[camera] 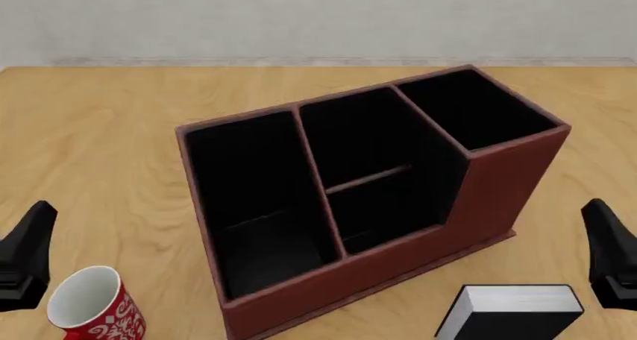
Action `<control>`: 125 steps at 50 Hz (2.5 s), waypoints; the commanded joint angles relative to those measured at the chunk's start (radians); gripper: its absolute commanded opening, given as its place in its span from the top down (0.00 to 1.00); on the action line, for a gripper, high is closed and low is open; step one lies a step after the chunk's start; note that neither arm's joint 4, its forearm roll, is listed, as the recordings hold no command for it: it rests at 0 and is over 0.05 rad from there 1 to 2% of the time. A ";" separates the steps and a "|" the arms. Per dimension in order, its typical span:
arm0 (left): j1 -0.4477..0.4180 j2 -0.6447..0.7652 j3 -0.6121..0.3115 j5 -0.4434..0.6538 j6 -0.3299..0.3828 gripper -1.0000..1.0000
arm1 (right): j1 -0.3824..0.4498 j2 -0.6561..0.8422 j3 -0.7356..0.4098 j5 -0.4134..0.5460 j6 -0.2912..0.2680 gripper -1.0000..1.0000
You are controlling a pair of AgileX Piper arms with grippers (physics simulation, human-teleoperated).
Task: Pick up the book and place it in the right compartment of the caddy.
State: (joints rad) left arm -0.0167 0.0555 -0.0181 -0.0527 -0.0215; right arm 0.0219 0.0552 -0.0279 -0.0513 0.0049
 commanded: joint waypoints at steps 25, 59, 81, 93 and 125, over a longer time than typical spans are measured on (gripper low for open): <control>0.027 -0.054 0.014 0.055 0.073 0.00 | 0.059 -0.055 -0.303 0.472 -0.370 0.00; 0.045 -0.054 0.014 0.037 0.108 0.00 | 0.058 0.010 -0.628 0.967 -0.772 0.00; 0.046 -0.054 0.015 0.022 0.131 0.00 | 0.055 0.114 -0.801 1.193 -0.980 0.00; 0.045 -0.055 0.017 0.017 0.146 0.00 | 0.066 0.252 -0.924 1.271 -1.043 0.00; 0.051 -0.055 0.018 0.026 0.147 0.00 | 0.139 0.506 -0.884 1.271 -1.046 0.00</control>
State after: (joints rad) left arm 0.0334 0.0004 -0.0005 -0.0263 0.1216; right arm 0.1413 0.4845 -0.9113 1.2174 -1.0492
